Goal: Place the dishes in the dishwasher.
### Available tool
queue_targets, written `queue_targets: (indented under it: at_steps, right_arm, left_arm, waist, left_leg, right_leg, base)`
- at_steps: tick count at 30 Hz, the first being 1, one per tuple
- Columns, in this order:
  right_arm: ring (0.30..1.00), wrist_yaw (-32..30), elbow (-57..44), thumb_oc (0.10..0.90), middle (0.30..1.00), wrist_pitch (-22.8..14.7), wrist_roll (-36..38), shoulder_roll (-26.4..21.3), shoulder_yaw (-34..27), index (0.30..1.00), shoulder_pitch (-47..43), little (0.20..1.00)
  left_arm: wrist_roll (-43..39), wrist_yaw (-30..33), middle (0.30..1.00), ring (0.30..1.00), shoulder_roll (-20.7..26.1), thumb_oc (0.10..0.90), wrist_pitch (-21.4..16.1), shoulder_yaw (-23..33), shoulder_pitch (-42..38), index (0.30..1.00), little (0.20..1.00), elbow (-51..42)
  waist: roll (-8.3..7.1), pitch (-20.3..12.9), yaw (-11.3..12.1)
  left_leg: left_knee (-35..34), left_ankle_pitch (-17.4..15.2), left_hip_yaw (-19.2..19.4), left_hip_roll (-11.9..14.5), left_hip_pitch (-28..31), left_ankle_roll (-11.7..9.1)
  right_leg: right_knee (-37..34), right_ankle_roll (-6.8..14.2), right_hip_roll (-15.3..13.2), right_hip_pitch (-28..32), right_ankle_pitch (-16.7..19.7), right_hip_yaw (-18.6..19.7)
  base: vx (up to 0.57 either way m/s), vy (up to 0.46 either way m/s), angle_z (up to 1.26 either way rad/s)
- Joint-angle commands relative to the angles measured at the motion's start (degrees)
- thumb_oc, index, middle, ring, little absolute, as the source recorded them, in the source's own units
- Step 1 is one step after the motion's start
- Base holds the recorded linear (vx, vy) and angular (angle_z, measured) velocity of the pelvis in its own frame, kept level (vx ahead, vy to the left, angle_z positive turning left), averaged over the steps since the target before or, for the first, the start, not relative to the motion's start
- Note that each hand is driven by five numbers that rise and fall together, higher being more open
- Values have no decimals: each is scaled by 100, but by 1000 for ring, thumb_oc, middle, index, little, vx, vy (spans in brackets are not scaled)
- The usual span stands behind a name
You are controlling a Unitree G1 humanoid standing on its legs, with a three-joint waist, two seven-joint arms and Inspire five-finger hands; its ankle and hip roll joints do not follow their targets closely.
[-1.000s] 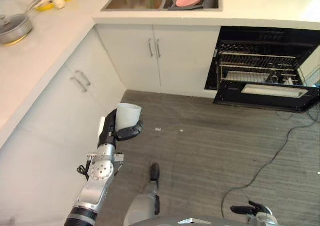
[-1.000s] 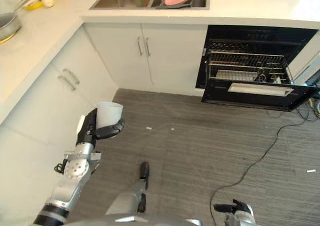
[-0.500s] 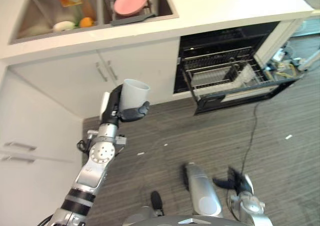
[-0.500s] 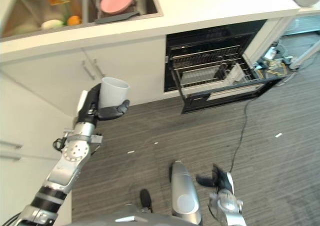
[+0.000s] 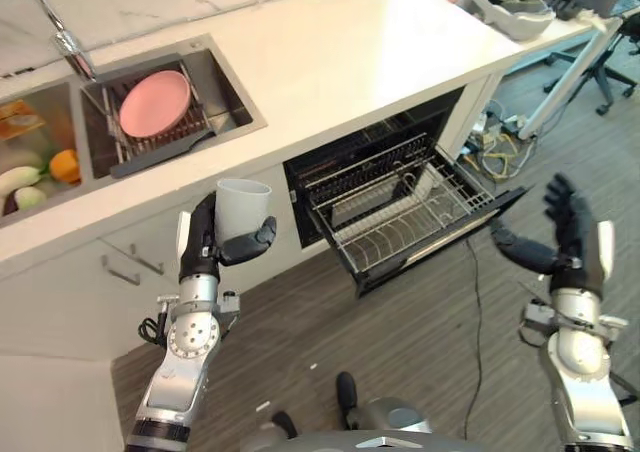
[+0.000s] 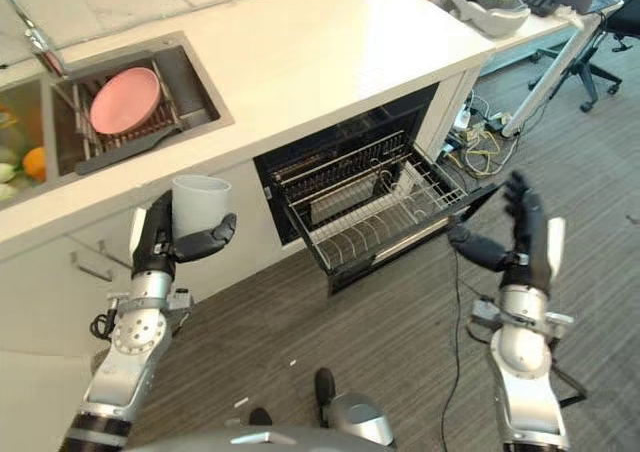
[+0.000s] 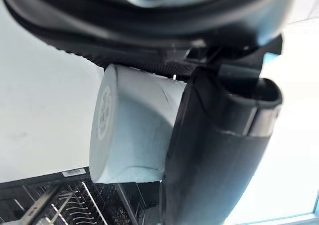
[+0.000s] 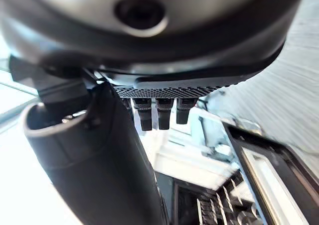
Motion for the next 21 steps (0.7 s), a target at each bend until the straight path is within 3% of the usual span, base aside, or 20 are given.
queue_targets:
  at_steps: [1,2,3,4,5,6,8,9,12,21]
  right_arm:
    - [900,179,-311,800,900,-669,1010,-284,190,900,-752,900]
    - [900,180,-308,800,900,-671,1012,-285,190,900,-755,900]
    - [900,233,-400,800,900,-876,1621,-108,464,900,-997,900]
    - [900,252,-387,800,900,-884,1647,-122,459,900,-1000,900]
    - [900,268,-626,800,900,-978,1886,-108,695,900,-1201,900]
    - [900,362,-675,800,900,-1088,1952,-104,858,900,-1187,900]
    - [900,465,-868,800,900,-1096,2104,-74,773,900,-1193,900]
    - [900,368,-1025,800,900,-1215,2032,-12,824,900,-1326,900]
    - [900,355,-1322,800,900,-1295,2046,47,793,900,-1504,900]
    - [900,585,-1549,800,900,-1350,2699,180,1310,900,-1939,900]
  left_arm:
    - [35,367,300,300,7,400,-808,166,-669,300,300,-509]
    - [35,368,300,300,7,400,-809,166,-671,300,300,-507]
    - [-27,591,300,300,-86,400,-888,73,-815,300,300,-502]
    - [-28,597,300,300,-91,400,-899,70,-822,300,300,-488]
    - [-55,777,300,300,-170,400,-985,-163,-1065,300,300,-474]
    - [86,865,300,300,-149,400,-923,-285,-1249,300,300,-383]
    - [255,895,300,300,-176,400,-971,-354,-1375,300,300,-411]
    - [450,1041,300,300,-164,400,-1026,-537,-1777,300,300,-464]
    - [593,1066,300,300,-70,400,-1116,-657,-2113,300,300,-641]
    - [1137,1086,300,300,179,400,-947,-983,-2733,300,300,-818]
  waist:
    - [105,170,184]
    - [100,171,186]
    - [238,80,234]
    - [224,79,247]
    - [432,-20,256]
    - [508,-92,245]
    - [604,-158,158]
    - [661,-314,45]
    - [635,-404,-44]
    - [533,-562,-127]
  left_leg:
    - [-62,-30,-609,-250,192,107]
    - [-74,-25,-604,-255,201,108]
    - [-1423,-228,-856,16,308,205]
    - [-1575,-176,-826,-11,404,207]
    - [-2768,83,-1019,127,837,173]
    - [-3013,78,-1179,89,1009,175]
    - [-3415,200,-1100,78,1174,155]
    - [-3469,72,-1108,45,1323,85]
    - [-3469,60,-902,46,1384,45]
    - [-3469,-225,-558,-35,1690,200]
  right_leg:
    - [-610,894,-341,736,-594,59]
    - [-610,896,-346,738,-595,62]
    - [-610,1074,-450,798,-595,171]
    - [-610,1079,-470,812,-605,185]
    - [-610,1186,-493,832,-664,187]
    - [-610,1192,-483,804,-675,186]
    - [-610,1188,-457,755,-576,155]
    - [-610,1193,-452,695,-558,148]
    - [-610,1209,-489,680,-494,145]
    - [-610,1337,-634,724,-446,472]
  base:
    - [59,44,-91]
    - [173,223,-98]
    - [164,188,-62]
    - [302,337,-33]
    - [209,180,-25]
    - [200,181,-47]
    - [90,89,-41]
    - [74,100,-6]
    - [103,131,-3]
    - [69,73,-16]
